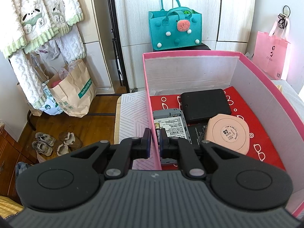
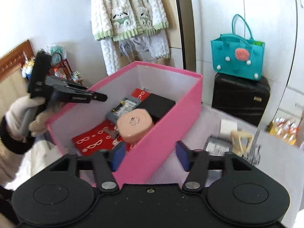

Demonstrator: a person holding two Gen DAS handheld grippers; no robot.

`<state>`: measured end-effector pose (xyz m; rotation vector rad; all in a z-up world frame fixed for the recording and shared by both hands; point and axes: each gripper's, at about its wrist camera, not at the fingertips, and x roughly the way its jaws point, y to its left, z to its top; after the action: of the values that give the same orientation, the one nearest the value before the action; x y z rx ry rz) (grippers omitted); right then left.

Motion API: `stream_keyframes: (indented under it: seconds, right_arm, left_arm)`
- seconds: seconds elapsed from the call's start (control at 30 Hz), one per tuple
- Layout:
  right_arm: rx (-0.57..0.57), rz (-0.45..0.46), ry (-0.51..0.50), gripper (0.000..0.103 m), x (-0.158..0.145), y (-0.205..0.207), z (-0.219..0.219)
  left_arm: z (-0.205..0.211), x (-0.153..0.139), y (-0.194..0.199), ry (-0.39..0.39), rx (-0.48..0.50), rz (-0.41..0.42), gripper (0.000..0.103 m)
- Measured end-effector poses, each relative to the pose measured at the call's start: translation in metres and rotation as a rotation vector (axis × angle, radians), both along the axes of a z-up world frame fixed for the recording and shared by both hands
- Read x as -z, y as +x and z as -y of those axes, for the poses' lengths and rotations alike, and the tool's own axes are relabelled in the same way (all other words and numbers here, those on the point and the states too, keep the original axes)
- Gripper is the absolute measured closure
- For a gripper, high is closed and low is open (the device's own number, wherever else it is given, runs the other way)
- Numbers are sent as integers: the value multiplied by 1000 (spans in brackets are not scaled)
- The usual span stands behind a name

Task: Organize rigid objects
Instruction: 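Move the right gripper back to the yellow star clip with keys, then grasp the yellow star clip with the right gripper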

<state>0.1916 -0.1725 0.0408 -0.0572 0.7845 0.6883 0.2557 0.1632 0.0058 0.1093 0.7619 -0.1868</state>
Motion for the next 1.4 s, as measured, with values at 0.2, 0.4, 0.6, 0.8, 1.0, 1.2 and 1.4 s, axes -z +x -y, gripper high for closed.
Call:
stream_keyframes:
  seconds: [0.2, 0.4, 0.6, 0.8, 1.0, 1.2, 1.4]
  right_arm:
    - [71, 7, 0, 39, 3, -16, 23]
    - [102, 10, -19, 38, 18, -28, 31]
    - [115, 31, -68, 38, 28, -41, 37]
    - [128, 38, -62, 38, 45, -45, 43]
    - [169, 30, -58, 30, 72, -45, 38]
    - [249, 33, -19, 28, 91, -44, 30]
    - [340, 48, 24, 28, 101, -39, 23]
  left_arm:
    - [0, 0, 1, 19, 4, 1, 95]
    - [10, 0, -3, 113, 13, 7, 95]
    - [20, -10, -18, 215, 60, 22, 95]
    - [27, -18, -40, 254, 76, 55, 95]
    - [20, -17, -50, 227, 81, 34, 96]
    - [24, -13, -56, 247, 70, 67, 97]
    - [23, -13, -58, 245, 67, 72, 96]
